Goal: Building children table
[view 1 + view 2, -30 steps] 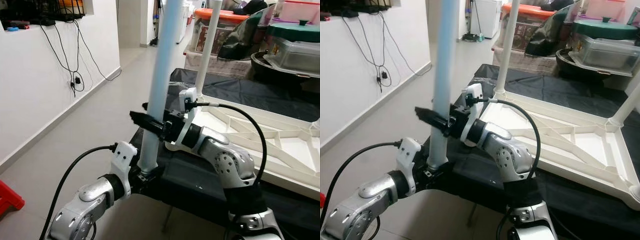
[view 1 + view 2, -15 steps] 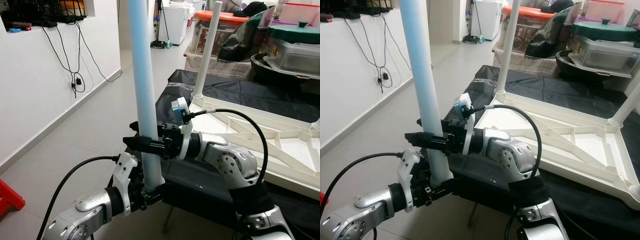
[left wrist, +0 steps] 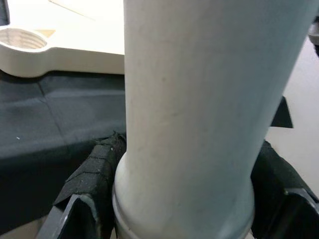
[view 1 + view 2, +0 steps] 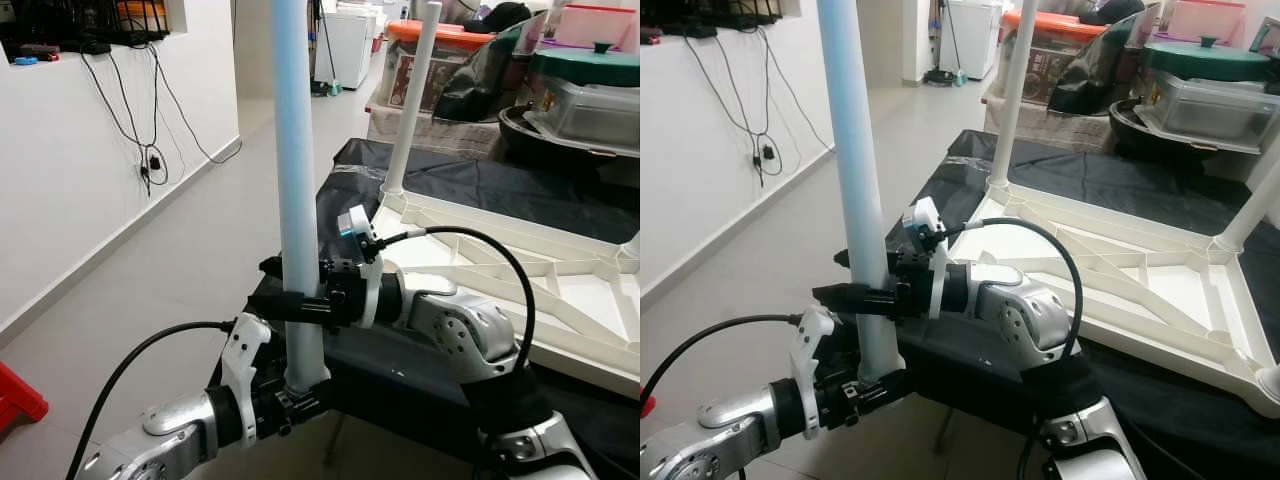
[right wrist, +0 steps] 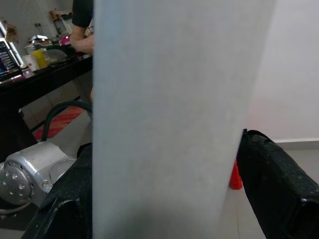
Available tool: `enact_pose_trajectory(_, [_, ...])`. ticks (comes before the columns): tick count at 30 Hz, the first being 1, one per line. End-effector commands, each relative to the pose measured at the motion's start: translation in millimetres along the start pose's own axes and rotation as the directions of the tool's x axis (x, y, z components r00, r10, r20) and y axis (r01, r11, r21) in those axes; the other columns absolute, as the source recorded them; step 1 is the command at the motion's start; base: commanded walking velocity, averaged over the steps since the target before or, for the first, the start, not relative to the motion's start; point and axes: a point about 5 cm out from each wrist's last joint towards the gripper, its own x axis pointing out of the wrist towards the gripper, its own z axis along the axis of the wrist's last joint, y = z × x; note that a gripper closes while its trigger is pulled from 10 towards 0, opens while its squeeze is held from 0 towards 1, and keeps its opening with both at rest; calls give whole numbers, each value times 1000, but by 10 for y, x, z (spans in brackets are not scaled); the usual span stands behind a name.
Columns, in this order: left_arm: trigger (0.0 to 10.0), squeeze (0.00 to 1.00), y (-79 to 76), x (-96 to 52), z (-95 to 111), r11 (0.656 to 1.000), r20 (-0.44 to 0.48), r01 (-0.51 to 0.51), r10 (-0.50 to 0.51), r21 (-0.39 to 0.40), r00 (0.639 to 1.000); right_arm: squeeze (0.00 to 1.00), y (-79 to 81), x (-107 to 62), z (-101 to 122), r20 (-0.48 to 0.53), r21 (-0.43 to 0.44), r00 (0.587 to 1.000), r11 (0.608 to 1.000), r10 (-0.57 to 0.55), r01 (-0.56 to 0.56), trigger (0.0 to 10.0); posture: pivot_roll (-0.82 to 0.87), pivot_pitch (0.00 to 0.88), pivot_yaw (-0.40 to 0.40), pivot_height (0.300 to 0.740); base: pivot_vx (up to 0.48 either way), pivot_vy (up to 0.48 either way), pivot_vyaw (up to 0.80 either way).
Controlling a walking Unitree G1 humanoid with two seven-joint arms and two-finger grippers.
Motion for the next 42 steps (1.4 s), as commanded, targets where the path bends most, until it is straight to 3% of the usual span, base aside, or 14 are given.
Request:
enact_pose_trajectory(1, [10000, 0, -48, -20, 23, 999, 1, 32, -32, 7, 999, 0, -17, -26, 21, -9, -9, 1000, 1000, -6, 6, 8824, 117, 46, -51, 740, 0, 0, 0])
enact_pose_trajectory(2, [10000, 0, -48, -23, 21, 999, -1, 32, -32, 6, 999, 0, -5, -30, 22, -10, -7, 1000, 1000, 4, -4, 0, 117, 45, -54, 740, 0, 0, 0])
enact_pose_trajectory(18, [10000, 0, 34, -39, 27, 999, -11, -50, 50, 15, 999, 0, 42, -51, 28, 33, 65, 998, 996, 58, -60, 0, 118, 58, -58, 740, 0, 0, 0])
enact_pose_trajectory(19, [10000, 725, 74, -22, 34, 994, -5, -99, 99, 35, 995, 0, 31, -49, 47, 52, 79, 997, 995, 55, -59, 0, 117, 60, -56, 740, 0, 0, 0])
enact_pose_trajectory(21, [10000, 725, 83, -18, 37, 993, 0, -108, 108, 39, 994, 0, 27, -49, 53, 58, 83, 997, 995, 55, -59, 0, 117, 59, -56, 740, 0, 0, 0])
enact_pose_trajectory(22, [10000, 1000, 96, -17, 39, 992, 7, -122, 121, 33, 993, 0, 23, -50, 59, 61, 87, 997, 994, 54, -59, 0, 117, 60, -56, 740, 0, 0, 0])
enact_pose_trajectory(28, [10000, 1000, 91, -14, -2, 990, -17, -132, 133, 39, 991, 0, 8, -62, 95, 78, 93, 996, 994, 48, -55, 0, 118, 59, -55, 740, 0, 0, 0])
enact_pose_trajectory(29, [10000, 0, 75, -15, -7, 991, -17, -126, 126, 35, 992, 0, -8, -73, 112, 90, 94, 995, 995, 35, -43, 0, 118, 60, -54, 740, 0, 0, 0])
enact_pose_trajectory(31, [10000, 0, 62, -16, -5, 992, -15, -120, 120, 31, 993, 0, -29, -85, 126, 100, 91, 995, 996, 16, -25, 0, 118, 60, -54, 740, 0, 0, 0])
enact_pose_trajectory(35, [10000, 0, 78, -38, -9, 986, -2, -166, 166, 20, 986, 0, -321, -175, 258, 190, 72, 950, 969, -246, 237, 0, 122, 56, -54, 740, 0, 0, 0])
enact_pose_trajectory(36, [10000, 0, 78, -38, -9, 986, -2, -166, 166, 20, 986, 0, -321, -175, 258, 190, 72, 950, 969, -246, 237, 0, 122, 56, -54, 740, 0, 0, 0])
enact_pose_trajectory(39, [10000, 0, 104, -66, -46, 978, -8, -209, 209, 29, 978, 0, -464, -249, 329, 238, 76, 898, 929, -369, 362, 0, 123, 52, -55, 740, 0, 0, 0])
enact_pose_trajectory(41, [10000, 0, 148, -97, -75, 962, 2, -272, 272, 22, 962, 0, -578, -330, 388, 276, 76, 830, 872, -485, 484, 0, 125, 46, -55, 740, 0, 0, 0])
enact_pose_trajectory(42, [10000, 0, 148, -97, -75, 962, 2, -272, 272, 22, 962, 0, -578, -330, 388, 276, 76, 830, 872, -485, 484, 0, 125, 46, -55, 740, 0, 0, 0])
